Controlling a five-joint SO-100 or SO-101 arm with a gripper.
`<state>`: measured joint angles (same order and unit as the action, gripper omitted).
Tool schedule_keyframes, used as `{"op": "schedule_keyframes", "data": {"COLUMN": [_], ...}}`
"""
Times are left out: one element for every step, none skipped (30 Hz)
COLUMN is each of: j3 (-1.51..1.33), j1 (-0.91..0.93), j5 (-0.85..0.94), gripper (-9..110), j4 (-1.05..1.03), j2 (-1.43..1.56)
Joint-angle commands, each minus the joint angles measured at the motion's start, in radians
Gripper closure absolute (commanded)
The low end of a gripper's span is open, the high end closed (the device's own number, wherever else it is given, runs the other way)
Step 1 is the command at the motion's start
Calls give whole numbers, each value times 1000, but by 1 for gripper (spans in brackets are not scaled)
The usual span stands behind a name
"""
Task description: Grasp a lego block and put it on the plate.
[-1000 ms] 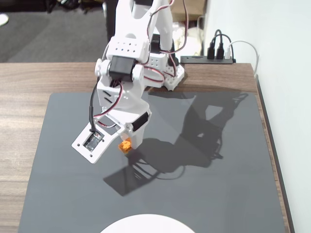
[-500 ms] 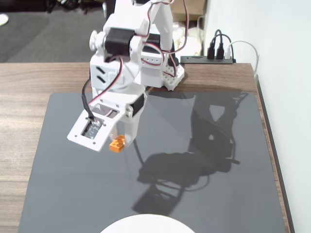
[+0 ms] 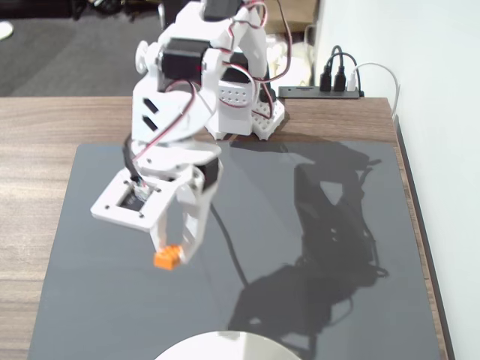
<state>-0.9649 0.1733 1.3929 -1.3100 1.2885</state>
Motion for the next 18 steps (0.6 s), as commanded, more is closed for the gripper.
{"op": "schedule_keyframes", "data": {"j3": [127, 160, 196, 230, 261, 296, 328, 367, 402, 426, 451, 468, 485, 497, 500, 500, 500, 500], "j1": [-32, -41, -52, -61, -71, -78, -86, -94, -98, -103, -104, -106, -107, -107, -107, -109, -109, -110], "j5": [9, 9, 9, 9, 9, 9, 9, 9, 9, 8, 5, 3, 3, 3, 3, 3, 3, 3], "gripper": [99, 99, 99, 99, 99, 99, 99, 99, 99, 99, 99, 99, 99, 99, 99, 99, 99, 99], "j4": [18, 18, 21, 26, 34, 38, 40, 43, 46, 54, 61, 69, 75, 80, 87, 92, 97, 100], "j2": [-35, -60, -91, -117, -144, -175, -204, -242, -276, -307, -337, -364, -390, -416, -436, -453, -469, -485]}}
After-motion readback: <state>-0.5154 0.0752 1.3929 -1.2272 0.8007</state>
